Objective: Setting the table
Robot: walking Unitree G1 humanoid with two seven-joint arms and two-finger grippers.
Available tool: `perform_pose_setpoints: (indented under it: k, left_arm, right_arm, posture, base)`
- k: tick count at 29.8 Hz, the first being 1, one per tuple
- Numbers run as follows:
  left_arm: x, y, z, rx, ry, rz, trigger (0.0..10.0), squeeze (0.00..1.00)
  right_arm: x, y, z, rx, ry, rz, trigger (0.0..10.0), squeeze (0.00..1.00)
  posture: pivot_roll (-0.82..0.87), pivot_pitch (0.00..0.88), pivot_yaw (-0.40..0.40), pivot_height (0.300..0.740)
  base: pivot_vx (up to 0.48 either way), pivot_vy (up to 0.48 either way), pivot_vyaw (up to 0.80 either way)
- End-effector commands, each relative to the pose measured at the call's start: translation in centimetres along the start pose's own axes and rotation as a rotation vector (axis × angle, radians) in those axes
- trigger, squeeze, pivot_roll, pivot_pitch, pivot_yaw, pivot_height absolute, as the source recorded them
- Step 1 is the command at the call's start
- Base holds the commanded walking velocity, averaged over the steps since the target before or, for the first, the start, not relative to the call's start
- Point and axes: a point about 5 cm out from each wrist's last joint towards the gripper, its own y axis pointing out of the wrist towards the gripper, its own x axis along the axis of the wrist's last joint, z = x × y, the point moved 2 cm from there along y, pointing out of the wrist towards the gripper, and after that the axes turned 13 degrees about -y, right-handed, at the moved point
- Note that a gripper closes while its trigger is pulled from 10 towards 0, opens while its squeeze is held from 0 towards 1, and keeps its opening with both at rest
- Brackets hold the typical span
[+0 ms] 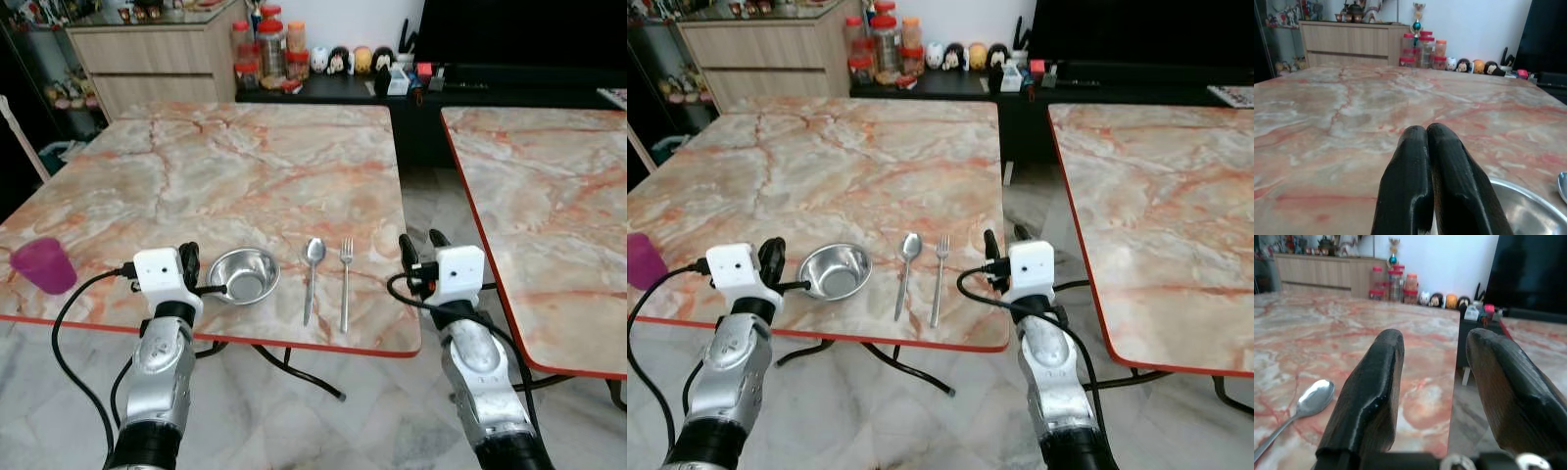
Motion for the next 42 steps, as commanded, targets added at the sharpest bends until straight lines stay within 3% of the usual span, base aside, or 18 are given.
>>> perform_pose_setpoints:
  k: [1, 12, 19, 20, 31, 42]
  left_arm:
    - [0.1, 0.3, 0.1, 0.005, 0.019, -0.012, 10.0, 0.0]
    - [-0.5, 0.6, -0.2, 0.003, 0.01, 0.005, 10.0, 0.0]
    - [-2.9, 0.8, 0.0, 0.027, -0.075, 0.133, 10.0, 0.0]
    - [-3.0, 0.8, -0.1, 0.023, -0.096, 0.136, 10.0, 1.0]
    - [-2.9, 1.2, -0.1, 0.03, -0.153, 0.132, 10.0, 1.0]
    - [-3.2, 0.9, 0.5, 0.023, -0.119, 0.17, 10.0, 1.0]
  right_arm:
    - [0.0, 0.4, -0.4, -0.022, 0.001, -0.003, 10.0, 0.0]
    - [-1.4, 0.4, 0.1, -0.02, 0.014, 0.04, 10.0, 0.0]
    - [-3.1, 0.1, -0.3, -0.049, 0.025, 0.097, 10.0, 0.0]
    - [-3.2, 0.1, -0.3, -0.05, 0.024, 0.096, 10.0, 0.0]
    - [-3.1, -0.1, 0.5, -0.03, 0.029, 0.073, 10.0, 0.0]
    - [-3.4, -0.8, 1.8, -0.007, 0.046, 0.078, 10.0, 0.0]
  posture:
    - [-0.06, 0.0, 0.043, 0.74]
    - [-0.04, 0.0, 0.038, 0.74]
    - [-0.04, 0.0, 0.038, 0.74]
    - [-0.05, 0.0, 0.04, 0.74]
    - [-0.07, 0.0, 0.041, 0.74]
    - [-0.05, 0.0, 0.052, 0.74]
  base:
    - [0.0, 0.0, 0.0]
    - [0.0, 0.0, 0.0]
    - [0.0, 0.0, 0.0]
    - [0.0, 0.0, 0.0]
    - [0.0, 0.0, 0.0]
    - [0.0, 0.0, 0.0]
